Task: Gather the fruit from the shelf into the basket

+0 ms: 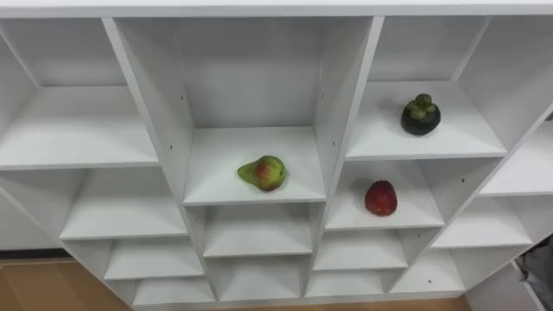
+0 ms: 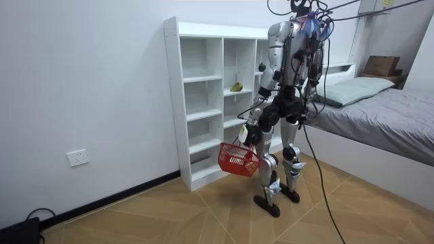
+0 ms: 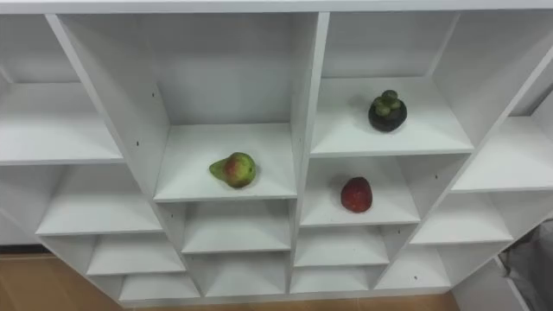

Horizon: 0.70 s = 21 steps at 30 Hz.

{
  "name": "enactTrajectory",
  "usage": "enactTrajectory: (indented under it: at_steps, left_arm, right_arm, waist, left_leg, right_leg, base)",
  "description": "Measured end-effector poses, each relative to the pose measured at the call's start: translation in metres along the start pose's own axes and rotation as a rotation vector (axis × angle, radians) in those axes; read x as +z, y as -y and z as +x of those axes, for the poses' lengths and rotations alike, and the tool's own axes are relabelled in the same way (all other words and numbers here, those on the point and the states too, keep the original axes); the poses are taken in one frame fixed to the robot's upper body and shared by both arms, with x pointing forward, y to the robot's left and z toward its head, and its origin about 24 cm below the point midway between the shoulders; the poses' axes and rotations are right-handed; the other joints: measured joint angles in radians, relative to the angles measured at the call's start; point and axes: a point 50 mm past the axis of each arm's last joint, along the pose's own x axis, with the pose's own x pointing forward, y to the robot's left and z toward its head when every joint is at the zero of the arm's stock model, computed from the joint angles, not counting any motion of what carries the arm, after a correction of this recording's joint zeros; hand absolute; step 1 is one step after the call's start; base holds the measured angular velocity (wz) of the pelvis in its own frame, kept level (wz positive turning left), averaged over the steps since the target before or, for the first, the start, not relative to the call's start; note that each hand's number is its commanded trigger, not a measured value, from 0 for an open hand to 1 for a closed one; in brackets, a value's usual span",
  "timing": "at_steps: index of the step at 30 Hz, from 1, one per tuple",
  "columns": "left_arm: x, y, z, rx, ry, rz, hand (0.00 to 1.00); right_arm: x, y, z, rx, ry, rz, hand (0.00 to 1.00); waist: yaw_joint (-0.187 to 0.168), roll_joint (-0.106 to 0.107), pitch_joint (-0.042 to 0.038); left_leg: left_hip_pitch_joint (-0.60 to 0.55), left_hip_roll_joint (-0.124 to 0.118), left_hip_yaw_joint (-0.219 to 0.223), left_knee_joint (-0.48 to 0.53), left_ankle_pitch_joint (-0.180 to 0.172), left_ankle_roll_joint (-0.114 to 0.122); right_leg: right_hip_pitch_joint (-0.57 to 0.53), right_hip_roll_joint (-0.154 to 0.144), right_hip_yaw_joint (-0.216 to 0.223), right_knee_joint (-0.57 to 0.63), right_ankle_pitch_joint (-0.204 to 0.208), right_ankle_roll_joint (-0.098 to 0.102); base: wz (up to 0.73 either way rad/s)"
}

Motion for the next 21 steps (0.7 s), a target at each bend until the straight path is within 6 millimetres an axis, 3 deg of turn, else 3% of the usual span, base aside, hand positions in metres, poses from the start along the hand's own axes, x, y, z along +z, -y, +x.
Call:
enactTrajectory:
  at_steps: [21]
  left_arm:
    - [0.014, 0.0, 0.0, 0.025, 0.049, 0.069, 1.0]
  right_arm:
    - [0.003, 0.002, 0.0, -0.11, 0.011, -0.129, 0.0]
  waist:
    - [0.002, 0.015, 0.0034]
  left_leg:
    - [0.004, 0.001, 0.005, -0.002, 0.0, 0.0]
  right_leg:
    - [0.009, 0.002, 0.007, -0.001, -0.001, 0.001]
  base:
    - [0.0]
